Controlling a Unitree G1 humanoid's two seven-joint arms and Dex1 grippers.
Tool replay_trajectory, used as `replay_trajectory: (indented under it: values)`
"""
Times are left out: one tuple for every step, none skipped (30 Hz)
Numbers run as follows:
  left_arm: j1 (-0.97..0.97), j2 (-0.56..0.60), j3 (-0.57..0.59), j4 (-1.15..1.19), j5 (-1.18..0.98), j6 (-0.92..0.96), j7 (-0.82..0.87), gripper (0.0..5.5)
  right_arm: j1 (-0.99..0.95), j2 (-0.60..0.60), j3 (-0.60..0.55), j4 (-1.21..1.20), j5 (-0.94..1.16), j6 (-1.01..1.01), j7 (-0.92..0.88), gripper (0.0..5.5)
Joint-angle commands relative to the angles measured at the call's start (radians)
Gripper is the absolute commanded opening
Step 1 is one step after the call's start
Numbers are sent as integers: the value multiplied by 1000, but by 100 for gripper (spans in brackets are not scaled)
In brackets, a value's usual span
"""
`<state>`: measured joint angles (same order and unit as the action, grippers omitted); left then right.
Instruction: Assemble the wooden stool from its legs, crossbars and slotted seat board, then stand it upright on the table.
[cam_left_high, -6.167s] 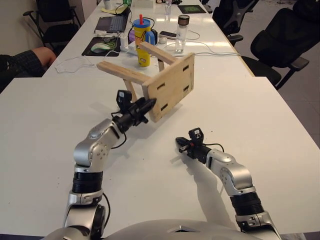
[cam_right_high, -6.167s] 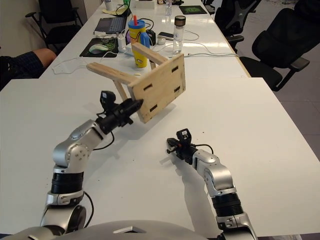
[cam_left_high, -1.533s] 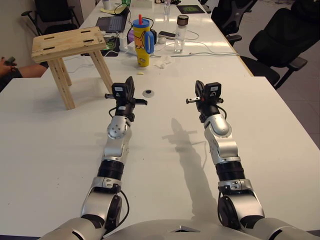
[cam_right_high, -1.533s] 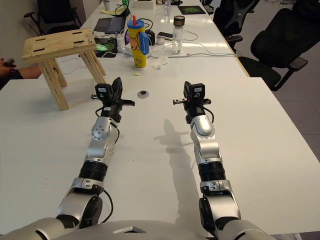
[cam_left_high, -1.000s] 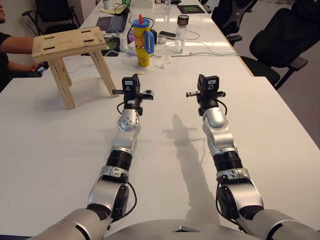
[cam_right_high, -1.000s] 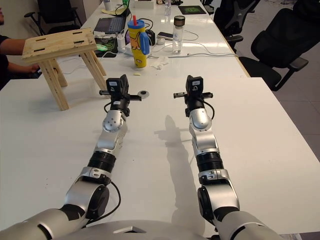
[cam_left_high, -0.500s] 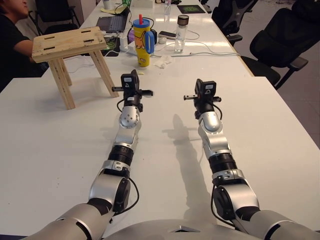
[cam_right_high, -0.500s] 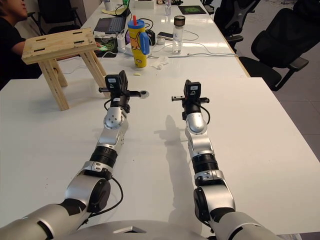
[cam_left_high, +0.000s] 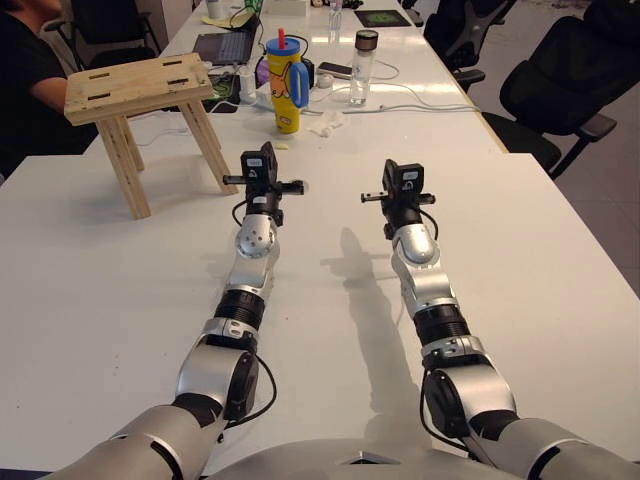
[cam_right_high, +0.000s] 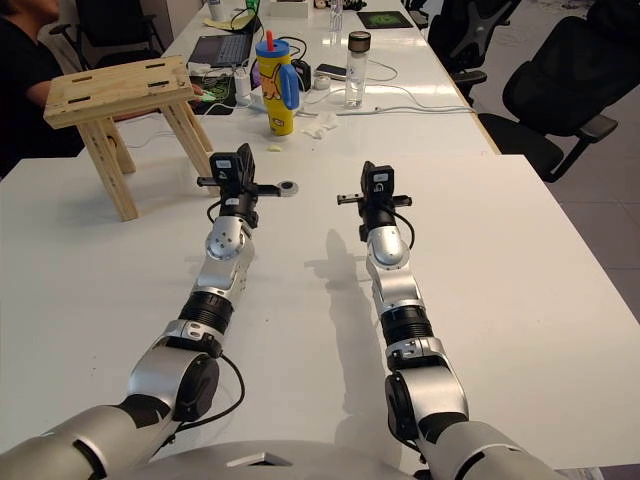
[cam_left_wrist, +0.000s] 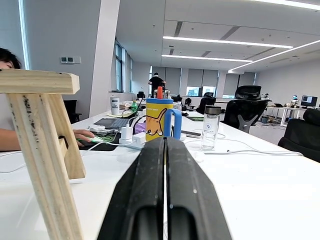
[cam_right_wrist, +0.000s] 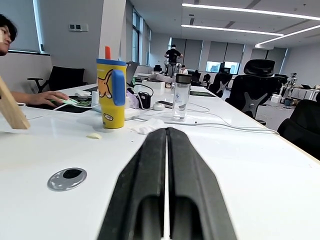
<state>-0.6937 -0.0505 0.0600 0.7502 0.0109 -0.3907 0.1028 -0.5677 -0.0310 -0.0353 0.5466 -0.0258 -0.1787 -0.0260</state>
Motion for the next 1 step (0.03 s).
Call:
replay_trajectory:
  values:
    - [-29,-5,-4,27,3,-12,0,2,-29,5,0,19,6,-12,7,0]
